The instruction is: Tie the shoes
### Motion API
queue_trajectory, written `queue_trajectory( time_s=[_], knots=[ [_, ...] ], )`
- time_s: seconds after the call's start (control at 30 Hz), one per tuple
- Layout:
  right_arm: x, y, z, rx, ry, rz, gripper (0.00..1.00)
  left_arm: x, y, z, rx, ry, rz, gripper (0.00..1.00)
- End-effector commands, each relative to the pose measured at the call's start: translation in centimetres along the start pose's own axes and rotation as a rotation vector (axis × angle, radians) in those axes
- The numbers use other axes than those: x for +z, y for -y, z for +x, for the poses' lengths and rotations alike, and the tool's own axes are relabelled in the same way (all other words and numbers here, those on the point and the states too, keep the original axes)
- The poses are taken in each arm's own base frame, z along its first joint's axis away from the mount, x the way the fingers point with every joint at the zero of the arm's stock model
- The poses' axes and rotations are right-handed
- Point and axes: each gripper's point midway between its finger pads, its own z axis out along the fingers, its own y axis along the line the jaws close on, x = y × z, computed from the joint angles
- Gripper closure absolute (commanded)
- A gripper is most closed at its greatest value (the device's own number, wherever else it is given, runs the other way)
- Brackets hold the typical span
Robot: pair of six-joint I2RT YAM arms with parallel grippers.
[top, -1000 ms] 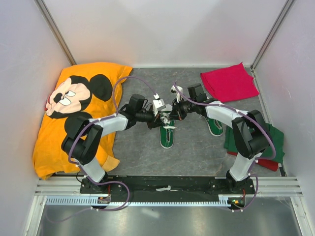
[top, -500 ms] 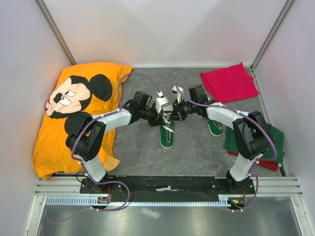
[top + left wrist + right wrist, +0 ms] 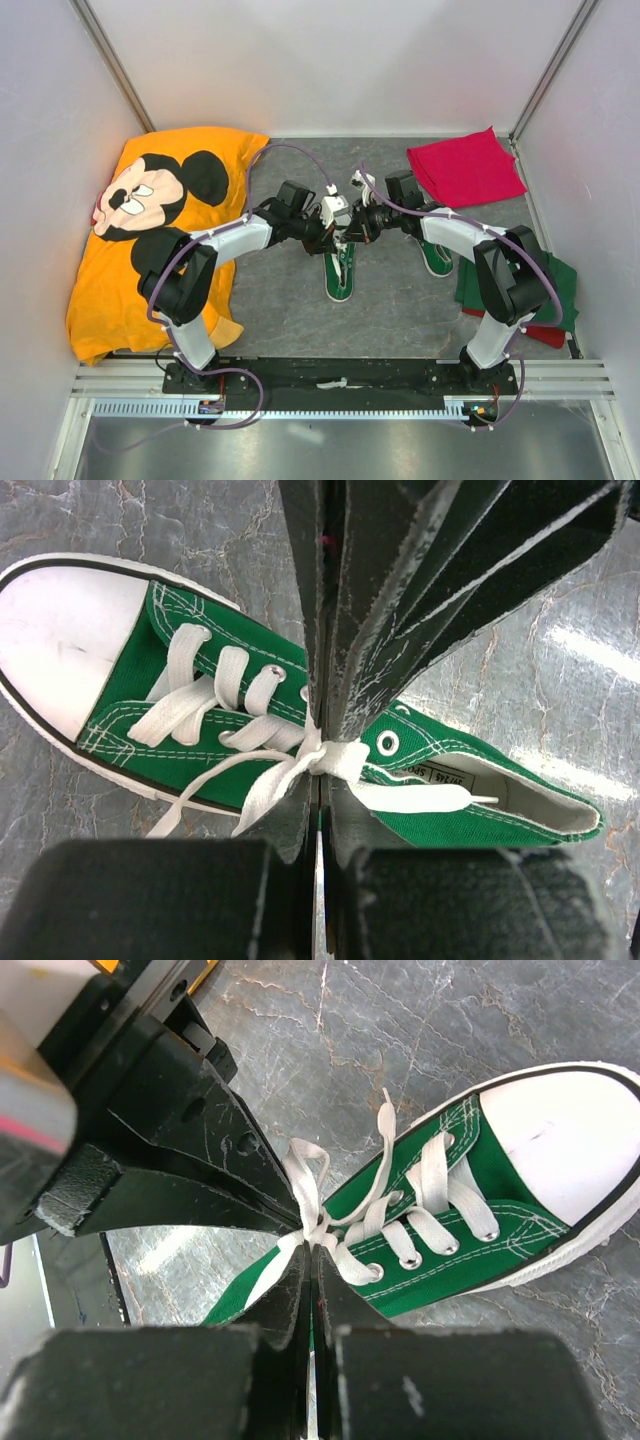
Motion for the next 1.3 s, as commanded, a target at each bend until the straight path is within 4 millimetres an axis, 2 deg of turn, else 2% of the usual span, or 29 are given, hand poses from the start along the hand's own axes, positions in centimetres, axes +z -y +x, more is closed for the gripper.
queue_trajectory(
  time_s=[0.0, 0.17, 0.23, 0.3, 0.43, 0.6, 0.67, 0.83, 0.97, 1.07, 1.1, 1.27],
  knots=[
    [0.2, -1.4, -1.2, -0.048, 0.032, -0.046, 1.00, 0.1, 0.2, -1.1, 0.030, -0.006, 0.007, 0.98],
    [0.3, -1.6, -0.8, -0.067, 0.010, -0.050, 1.00, 0.1, 0.3, -1.2, 0.016, -0.012, 0.008, 0.98],
    [0.3, -1.9, -0.9, -0.060, 0.007, -0.069, 0.96, 0.1, 0.2, -1.1, 0.016, -0.016, 0.002, 0.98],
    [0.3, -2.2, -0.9, -0.052, 0.005, -0.084, 0.88, 0.3, 0.1, -0.8, 0.016, -0.025, 0.001, 0.99],
    [0.4, -2.5, -0.7, -0.022, -0.008, -0.107, 0.79, 0.3, -0.1, -0.7, 0.020, -0.029, -0.005, 0.99],
    [0.4, -2.3, -0.5, 0.002, -0.017, -0.113, 0.69, 0.4, -0.2, -0.8, 0.022, -0.027, -0.005, 0.99],
    [0.5, -2.0, -0.6, 0.008, -0.018, -0.110, 0.69, 0.4, -0.1, -0.8, 0.025, -0.025, -0.003, 0.99],
    [0.9, -0.9, -0.7, 0.009, -0.018, -0.061, 0.73, 0.4, 0.0, -1.1, 0.024, -0.014, 0.007, 0.99],
    [1.3, -0.2, -0.9, 0.005, -0.019, -0.026, 0.82, 0.4, 0.2, -1.5, 0.024, -0.005, 0.018, 0.99],
    [1.4, -0.2, -0.8, -0.013, -0.029, -0.012, 0.90, 0.3, 0.4, -1.8, 0.023, 0.000, 0.026, 0.98],
    [1.4, 0.0, -0.7, -0.034, -0.032, -0.006, 0.99, 0.2, 0.4, -2.0, 0.024, 0.005, 0.026, 0.98],
    [0.7, 0.5, -0.4, -0.094, -0.041, 0.049, 1.00, -0.2, 0.9, -2.2, 0.010, 0.016, 0.033, 0.98]
  ],
)
